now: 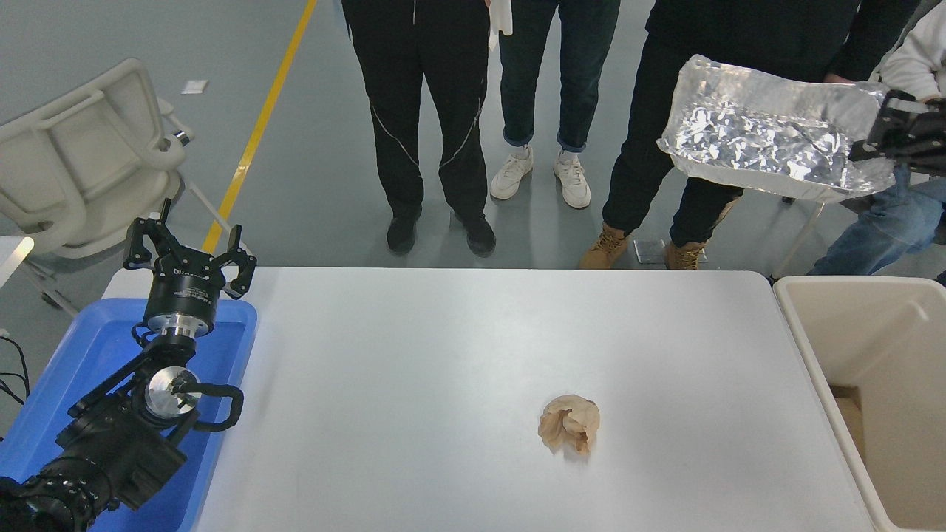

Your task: Pick up foil plate and place in dustbin

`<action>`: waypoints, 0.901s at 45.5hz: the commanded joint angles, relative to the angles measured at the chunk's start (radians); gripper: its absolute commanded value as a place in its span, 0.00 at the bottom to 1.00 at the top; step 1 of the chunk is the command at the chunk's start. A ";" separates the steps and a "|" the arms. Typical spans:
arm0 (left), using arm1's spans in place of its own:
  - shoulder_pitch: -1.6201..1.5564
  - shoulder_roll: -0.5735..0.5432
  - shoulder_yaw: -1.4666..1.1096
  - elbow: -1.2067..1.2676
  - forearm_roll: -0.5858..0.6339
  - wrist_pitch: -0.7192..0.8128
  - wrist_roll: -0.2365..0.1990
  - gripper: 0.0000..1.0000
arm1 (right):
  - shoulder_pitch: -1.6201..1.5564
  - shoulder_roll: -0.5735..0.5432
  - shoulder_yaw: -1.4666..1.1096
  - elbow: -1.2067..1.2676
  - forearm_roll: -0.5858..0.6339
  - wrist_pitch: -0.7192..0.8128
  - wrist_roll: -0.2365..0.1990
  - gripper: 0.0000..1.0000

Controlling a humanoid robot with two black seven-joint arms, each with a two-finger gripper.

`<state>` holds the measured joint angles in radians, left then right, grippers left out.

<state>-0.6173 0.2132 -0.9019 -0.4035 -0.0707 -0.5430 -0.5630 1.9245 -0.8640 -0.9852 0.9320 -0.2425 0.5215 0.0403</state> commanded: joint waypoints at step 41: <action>-0.001 0.000 0.000 -0.001 0.000 0.000 0.000 0.99 | -1.234 0.281 0.395 -0.763 0.678 -0.449 -0.082 0.00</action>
<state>-0.6175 0.2132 -0.9020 -0.4044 -0.0707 -0.5430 -0.5630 0.8754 -0.6693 -0.6354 0.1921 0.3074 0.1910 -0.0293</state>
